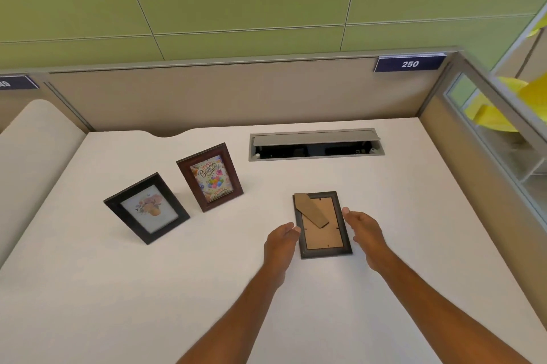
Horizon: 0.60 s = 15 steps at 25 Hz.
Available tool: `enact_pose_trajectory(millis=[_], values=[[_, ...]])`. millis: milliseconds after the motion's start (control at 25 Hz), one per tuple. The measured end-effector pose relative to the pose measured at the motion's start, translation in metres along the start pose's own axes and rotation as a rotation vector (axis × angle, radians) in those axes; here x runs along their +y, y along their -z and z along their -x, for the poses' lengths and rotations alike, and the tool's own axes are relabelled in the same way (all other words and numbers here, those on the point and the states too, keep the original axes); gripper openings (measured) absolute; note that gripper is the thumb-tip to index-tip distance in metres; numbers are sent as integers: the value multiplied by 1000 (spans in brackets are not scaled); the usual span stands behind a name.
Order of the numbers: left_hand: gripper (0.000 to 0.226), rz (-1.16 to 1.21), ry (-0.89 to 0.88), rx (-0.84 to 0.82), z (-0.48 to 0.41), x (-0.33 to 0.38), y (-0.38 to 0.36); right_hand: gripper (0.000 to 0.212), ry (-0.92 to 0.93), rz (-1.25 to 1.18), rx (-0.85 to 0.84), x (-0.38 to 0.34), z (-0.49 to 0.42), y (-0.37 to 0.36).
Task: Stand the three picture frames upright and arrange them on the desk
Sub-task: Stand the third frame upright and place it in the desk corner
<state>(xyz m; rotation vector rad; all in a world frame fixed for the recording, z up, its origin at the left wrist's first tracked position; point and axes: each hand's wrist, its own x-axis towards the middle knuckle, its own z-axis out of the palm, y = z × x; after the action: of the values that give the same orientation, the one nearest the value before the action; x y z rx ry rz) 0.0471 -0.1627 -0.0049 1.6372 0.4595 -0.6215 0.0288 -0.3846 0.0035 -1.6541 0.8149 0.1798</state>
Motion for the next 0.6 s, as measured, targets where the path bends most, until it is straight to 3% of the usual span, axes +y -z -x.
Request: enact_pose_trajectory(millis=[200,400,600], values=[[53,1,12,10,2,-5,-20,26,-72,-3,-19,9,0,11],[50,-18,16,51,2,-7,-28,12,-65,28,-32,14,-4,3],[41,20,23,109,2,-10,-26,13,-82,-83,-13,18,-11,4]])
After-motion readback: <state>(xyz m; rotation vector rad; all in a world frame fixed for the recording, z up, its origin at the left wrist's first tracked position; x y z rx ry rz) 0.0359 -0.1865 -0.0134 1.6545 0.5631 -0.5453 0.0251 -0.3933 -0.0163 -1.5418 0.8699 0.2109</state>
